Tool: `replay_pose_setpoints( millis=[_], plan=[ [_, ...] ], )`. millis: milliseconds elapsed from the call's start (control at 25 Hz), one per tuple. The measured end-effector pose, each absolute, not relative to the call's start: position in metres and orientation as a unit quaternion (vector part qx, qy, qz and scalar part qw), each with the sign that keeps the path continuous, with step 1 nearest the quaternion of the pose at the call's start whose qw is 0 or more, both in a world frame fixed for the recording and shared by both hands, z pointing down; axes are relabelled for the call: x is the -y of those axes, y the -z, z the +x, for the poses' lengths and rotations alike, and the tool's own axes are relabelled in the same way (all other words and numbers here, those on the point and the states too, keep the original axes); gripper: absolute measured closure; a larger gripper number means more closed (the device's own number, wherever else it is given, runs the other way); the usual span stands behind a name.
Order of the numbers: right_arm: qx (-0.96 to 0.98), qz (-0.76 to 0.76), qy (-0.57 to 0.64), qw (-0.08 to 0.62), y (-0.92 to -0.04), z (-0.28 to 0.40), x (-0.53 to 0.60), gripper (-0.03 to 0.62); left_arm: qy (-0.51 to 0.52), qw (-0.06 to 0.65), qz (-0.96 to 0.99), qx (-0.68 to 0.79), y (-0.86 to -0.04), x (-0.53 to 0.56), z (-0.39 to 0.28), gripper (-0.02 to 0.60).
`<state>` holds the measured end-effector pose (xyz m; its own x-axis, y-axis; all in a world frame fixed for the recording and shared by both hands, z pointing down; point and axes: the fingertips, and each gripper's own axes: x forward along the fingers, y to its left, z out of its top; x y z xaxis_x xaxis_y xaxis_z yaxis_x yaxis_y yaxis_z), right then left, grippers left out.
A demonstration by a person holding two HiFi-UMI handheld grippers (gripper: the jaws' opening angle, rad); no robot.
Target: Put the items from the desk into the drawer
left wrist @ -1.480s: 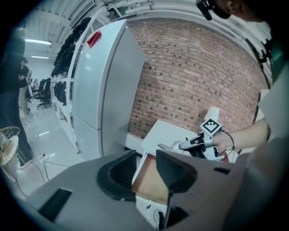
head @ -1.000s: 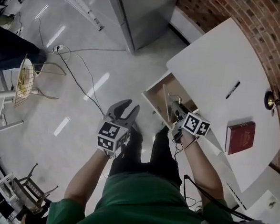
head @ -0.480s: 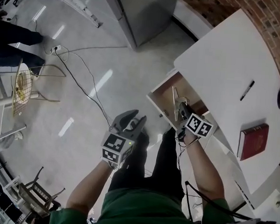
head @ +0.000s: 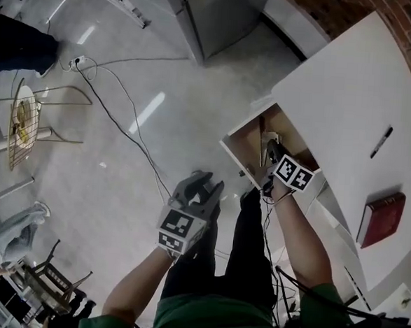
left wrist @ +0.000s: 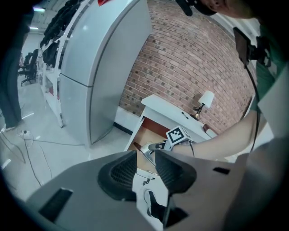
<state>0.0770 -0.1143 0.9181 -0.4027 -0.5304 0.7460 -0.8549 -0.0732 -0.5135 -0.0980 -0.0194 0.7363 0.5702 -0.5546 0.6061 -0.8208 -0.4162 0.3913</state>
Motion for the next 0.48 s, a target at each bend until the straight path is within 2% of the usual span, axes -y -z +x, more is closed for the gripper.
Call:
replay_pose_setpoints(
  millis=[280,360,480],
  plan=[
    [0.648,0.535,-0.504,0.199,-0.951,0.079,0.123,0.516,-0.194,0.344,0.819,0.416,-0.743,0.023,-0.096,0.465],
    [0.646,0.526,-0.502,0.231,-0.962,0.074,0.120,0.544,-0.193,0.350,0.814,0.422,-0.747,0.024,-0.100,0.465],
    [0.650,0.505,-0.493,0.282,-0.976,0.071,0.112,0.543,-0.189,0.359,0.808,0.427,-0.751,0.021,-0.101,0.465]
  ],
)
